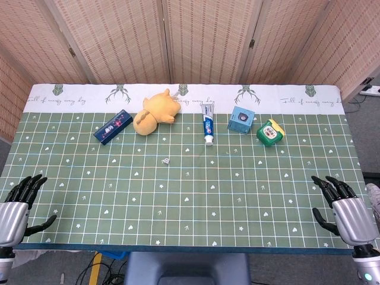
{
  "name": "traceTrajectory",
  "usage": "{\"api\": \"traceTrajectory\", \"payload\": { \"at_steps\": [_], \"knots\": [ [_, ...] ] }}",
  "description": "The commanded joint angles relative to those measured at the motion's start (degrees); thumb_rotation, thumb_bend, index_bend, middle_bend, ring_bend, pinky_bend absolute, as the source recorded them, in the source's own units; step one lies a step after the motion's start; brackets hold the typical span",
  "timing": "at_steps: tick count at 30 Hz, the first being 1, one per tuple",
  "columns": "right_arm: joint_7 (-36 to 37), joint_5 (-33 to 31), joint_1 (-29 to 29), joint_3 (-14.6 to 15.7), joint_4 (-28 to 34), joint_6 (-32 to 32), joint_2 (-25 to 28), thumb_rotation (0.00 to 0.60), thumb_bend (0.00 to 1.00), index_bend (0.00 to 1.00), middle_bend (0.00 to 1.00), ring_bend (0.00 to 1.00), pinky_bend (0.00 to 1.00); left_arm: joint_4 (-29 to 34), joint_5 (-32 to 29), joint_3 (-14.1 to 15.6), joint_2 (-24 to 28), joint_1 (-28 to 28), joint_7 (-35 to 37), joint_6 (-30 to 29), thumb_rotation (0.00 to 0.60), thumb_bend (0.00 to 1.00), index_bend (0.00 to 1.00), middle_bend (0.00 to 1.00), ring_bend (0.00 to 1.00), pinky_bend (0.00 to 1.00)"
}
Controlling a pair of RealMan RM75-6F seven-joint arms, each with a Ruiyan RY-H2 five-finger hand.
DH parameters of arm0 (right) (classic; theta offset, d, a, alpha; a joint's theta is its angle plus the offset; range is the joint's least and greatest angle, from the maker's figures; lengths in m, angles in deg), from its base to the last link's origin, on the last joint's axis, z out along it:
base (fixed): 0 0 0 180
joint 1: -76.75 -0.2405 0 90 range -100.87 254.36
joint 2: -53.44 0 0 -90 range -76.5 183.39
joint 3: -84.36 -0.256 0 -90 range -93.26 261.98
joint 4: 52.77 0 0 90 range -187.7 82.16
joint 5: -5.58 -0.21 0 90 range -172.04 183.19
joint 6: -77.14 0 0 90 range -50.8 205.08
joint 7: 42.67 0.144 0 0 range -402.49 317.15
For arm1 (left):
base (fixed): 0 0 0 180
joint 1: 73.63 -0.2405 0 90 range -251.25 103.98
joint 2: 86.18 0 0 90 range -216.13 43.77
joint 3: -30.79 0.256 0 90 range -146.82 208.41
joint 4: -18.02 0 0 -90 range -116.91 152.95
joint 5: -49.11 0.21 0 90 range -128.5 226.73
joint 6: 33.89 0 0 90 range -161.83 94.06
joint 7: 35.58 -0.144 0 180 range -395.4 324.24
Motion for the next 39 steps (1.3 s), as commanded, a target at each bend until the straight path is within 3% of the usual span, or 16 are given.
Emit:
{"api": "traceTrajectory", "payload": {
  "at_steps": [1, 14, 25, 33, 36, 39],
  "knots": [
    [0.1, 0.0, 0.0, 0.0, -0.1, 0.1, 0.0, 0.6, 0.31, 0.14, 0.26, 0.17, 0.21, -0.1, 0.0, 0.0, 0.0, 0.1, -0.1, 0.1, 0.6, 0.2, 0.13, 0.11, 0.09, 0.18],
    [0.3, -0.1, -0.4, -0.2, -0.2, -0.4, -0.5, 0.6, 0.31, 0.14, 0.28, 0.19, 0.22, 0.1, -0.1, 0.2, 0.2, -0.1, 0.0, 0.1, 0.6, 0.2, 0.13, 0.11, 0.09, 0.18],
    [-1.7, -1.3, -3.5, -1.5, 1.5, -4.4, -2.2, 0.6, 0.31, 0.14, 0.3, 0.22, 0.29, -0.4, -0.4, 0.3, 0.3, -0.4, 0.5, 0.0, 0.6, 0.2, 0.13, 0.11, 0.09, 0.18],
    [-5.6, -3.6, -9.7, -4.4, 2.8, -12.1, -5.4, 0.6, 0.31, 0.14, 0.31, 0.35, 0.46, -0.8, -0.1, 0.4, 0.4, -0.4, 1.0, 0.0, 0.6, 0.2, 0.13, 0.11, 0.09, 0.18],
    [-8.5, -5.0, -12.8, -6.4, 3.5, -15.0, -7.1, 0.6, 0.31, 0.15, 0.38, 0.49, 0.61, -0.9, 0.2, 0.5, 0.4, -0.2, 0.8, 0.3, 0.6, 0.2, 0.13, 0.11, 0.09, 0.18],
    [-11.1, -7.4, -16.3, -8.4, 4.7, -18.7, -8.7, 0.6, 0.31, 0.17, 0.52, 0.66, 0.78, -0.8, 0.4, 0.5, 0.4, -0.3, 0.9, 0.0, 0.6, 0.2, 0.13, 0.11, 0.09, 0.18]
  ]
}}
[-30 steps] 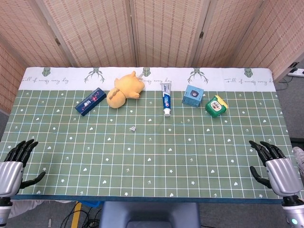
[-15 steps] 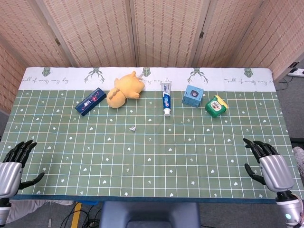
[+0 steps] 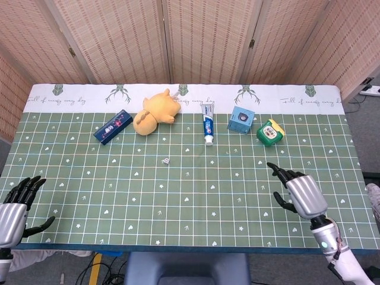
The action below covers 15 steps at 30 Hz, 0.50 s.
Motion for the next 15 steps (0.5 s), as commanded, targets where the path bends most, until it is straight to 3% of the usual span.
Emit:
{"api": "traceTrajectory", "payload": {
  "at_steps": [1, 8, 15],
  "knots": [
    [-3.2, -3.4, -4.4, -3.0, 1.4, -4.6, -2.4, 0.6, 0.31, 0.18, 0.56, 0.69, 0.81, 0.0, 0.0, 0.0, 0.0, -0.1, 0.1, -0.2, 0.6, 0.2, 0.13, 0.11, 0.09, 0.18],
    [-7.2, -13.5, -14.2, -8.2, -0.8, -14.8, -8.2, 0.6, 0.31, 0.26, 0.85, 0.93, 0.99, -0.8, 0.0, -0.1, 0.5, -0.4, 0.9, -0.9, 0.6, 0.2, 0.13, 0.11, 0.09, 0.18],
    [-16.3, -23.4, -23.8, -11.3, -4.9, -20.7, -15.3, 0.6, 0.31, 0.31, 0.97, 1.0, 1.0, -1.6, 0.1, -0.1, 0.6, -0.5, 2.0, -1.1, 0.6, 0.2, 0.13, 0.11, 0.09, 0.18]
  ]
}}
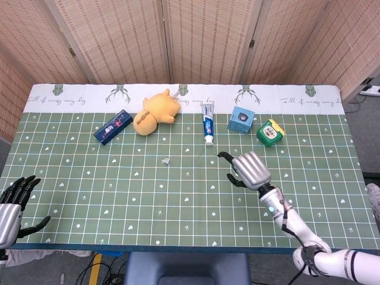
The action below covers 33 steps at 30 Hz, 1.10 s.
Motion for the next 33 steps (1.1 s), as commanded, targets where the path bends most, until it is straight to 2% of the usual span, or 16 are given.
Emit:
{"api": "traceTrajectory", "payload": {
  "at_steps": [1, 3, 5, 7, 10, 20, 33],
  "knots": [
    [-4.9, -5.1, -5.4, -2.4, -3.6, -2.6, -5.2, 0.6, 0.31, 0.33, 0.98, 1.0, 1.0, -0.1, 0.1, 0.0, 0.0, 0.0, 0.2, -0.1, 0.6, 0.2, 0.13, 0.11, 0.09, 0.18],
    [-6.5, -7.5, -8.2, -3.3, -6.1, -3.2, -8.1, 0.6, 0.31, 0.39, 1.0, 1.0, 1.0, -0.2, 0.1, 0.0, 0.1, -0.1, 0.5, -0.2, 0.6, 0.2, 0.13, 0.11, 0.09, 0.18],
    [-8.2, -9.6, -10.8, -3.8, -8.8, -3.6, -10.9, 0.6, 0.27, 0.42, 1.0, 1.0, 1.0, -0.4, 0.3, 0.0, 0.2, -0.2, 0.7, -0.5, 0.6, 0.2, 0.13, 0.11, 0.09, 0.18],
    [-9.5, -11.2, -12.9, -4.0, -11.0, -4.0, -13.1, 0.6, 0.21, 0.43, 1.0, 1.0, 1.0, -0.5, 0.3, 0.0, 0.3, -0.3, 0.9, -0.7, 0.6, 0.2, 0.13, 0.11, 0.09, 0.18],
    [-10.4, -14.0, -16.2, -4.5, -15.1, -4.9, -16.8, 0.6, 0.18, 0.43, 1.0, 1.0, 1.0, -0.8, 0.3, -0.1, 0.4, -0.4, 1.3, -0.9, 0.6, 0.2, 0.13, 0.11, 0.09, 0.18],
    [-15.2, -23.2, -27.6, -5.4, -29.3, -9.5, -27.3, 0.6, 0.26, 0.43, 1.0, 1.0, 1.0, -1.8, -0.3, 0.1, 0.8, -1.4, 2.5, -1.8, 0.6, 0.2, 0.13, 0.11, 0.09, 0.18],
    [-19.4, -33.2, -37.2, -5.4, -43.7, -13.7, -35.2, 0.6, 0.24, 0.43, 1.0, 1.0, 1.0, -3.8, -1.9, 0.4, 0.6, -3.1, 4.3, -2.4, 0.6, 0.2, 0.13, 0.11, 0.09, 0.18]
  ]
}}
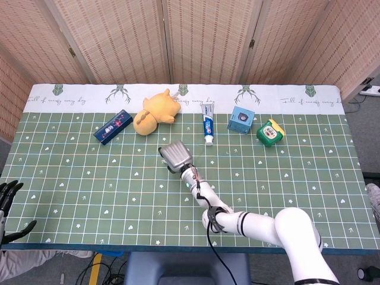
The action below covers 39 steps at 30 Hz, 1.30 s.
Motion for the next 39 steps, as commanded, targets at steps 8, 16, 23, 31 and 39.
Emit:
{"api": "traceTrajectory", "payload": {
  "at_steps": [8, 16, 23, 31, 39],
  "knots": [
    [-1.8, -6.0, -4.3, 0.7, -8.9, -3.5, -4.0, 0.6, 0.24, 0.43, 1.0, 1.0, 1.0, -1.3, -0.6, 0.1, -0.5, -0.6, 0.9, 0.2, 0.6, 0.2, 0.13, 0.11, 0.09, 0.18],
    [-2.2, -7.8, -6.4, 1.2, -13.6, -5.7, -5.9, 0.6, 0.24, 0.43, 1.0, 1.0, 1.0, -1.7, -1.0, -0.1, -0.5, -0.8, 1.0, 0.4, 0.6, 0.2, 0.13, 0.11, 0.09, 0.18],
    [-1.6, -8.0, -7.7, 1.3, -17.2, -7.2, -7.7, 0.6, 0.24, 0.43, 1.0, 1.0, 1.0, -2.0, -1.4, -0.2, -0.6, -0.8, 1.1, 0.8, 0.6, 0.2, 0.13, 0.11, 0.09, 0.18],
    [-0.7, -7.2, -8.6, 1.4, -20.5, -8.0, -9.4, 0.6, 0.25, 0.43, 1.0, 1.0, 1.0, -2.6, -1.7, -0.3, -0.7, -1.1, 1.7, 0.8, 0.6, 0.2, 0.13, 0.11, 0.09, 0.18],
    [0.4, -6.3, -8.8, 1.0, -22.8, -8.8, -10.3, 0.6, 0.26, 0.43, 1.0, 1.0, 1.0, -3.1, -2.0, -0.5, -0.9, -1.2, 2.0, 1.0, 0.6, 0.2, 0.13, 0.11, 0.09, 0.18]
  ]
}}
